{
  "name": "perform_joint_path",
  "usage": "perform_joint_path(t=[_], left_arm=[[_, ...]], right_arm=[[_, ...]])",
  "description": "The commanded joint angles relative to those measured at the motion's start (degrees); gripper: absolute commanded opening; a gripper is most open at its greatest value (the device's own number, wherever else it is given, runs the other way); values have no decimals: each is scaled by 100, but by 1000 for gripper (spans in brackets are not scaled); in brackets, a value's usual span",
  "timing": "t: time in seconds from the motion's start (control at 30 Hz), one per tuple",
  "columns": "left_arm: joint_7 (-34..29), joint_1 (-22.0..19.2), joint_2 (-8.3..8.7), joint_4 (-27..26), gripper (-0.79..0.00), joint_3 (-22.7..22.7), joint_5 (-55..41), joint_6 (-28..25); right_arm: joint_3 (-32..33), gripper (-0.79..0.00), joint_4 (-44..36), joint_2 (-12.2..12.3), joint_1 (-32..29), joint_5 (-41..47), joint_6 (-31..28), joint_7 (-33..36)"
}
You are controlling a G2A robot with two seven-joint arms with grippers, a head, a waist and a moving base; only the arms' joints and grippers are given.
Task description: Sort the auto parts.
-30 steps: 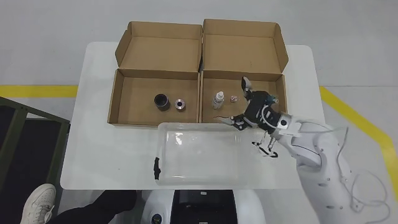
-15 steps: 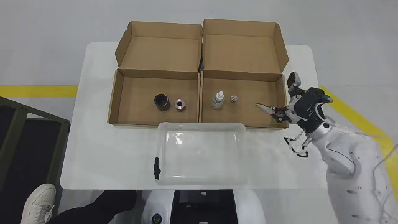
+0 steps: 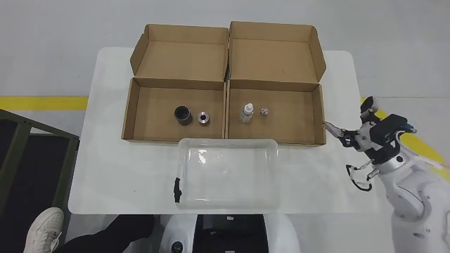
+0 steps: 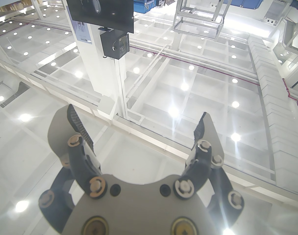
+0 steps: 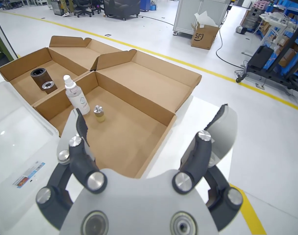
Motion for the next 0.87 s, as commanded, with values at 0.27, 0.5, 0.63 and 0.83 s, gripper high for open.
perform_joint_path(t=[0.27,0.5,0.63,0.83], left_arm=[[0,0,0,0,0,0,0,0],[0,0,0,0,-1,0,0,0],[0,0,0,0,-1,0,0,0],[0,0,0,0,0,0,0,0]], right_arm=[[317,0,77,47,-282,20,-40,-359],[317,0,77,47,-282,19,-41,-359],[317,-1,77,47,-282,19,-40,-358],[317,0,77,47,-282,20,-40,-358]])
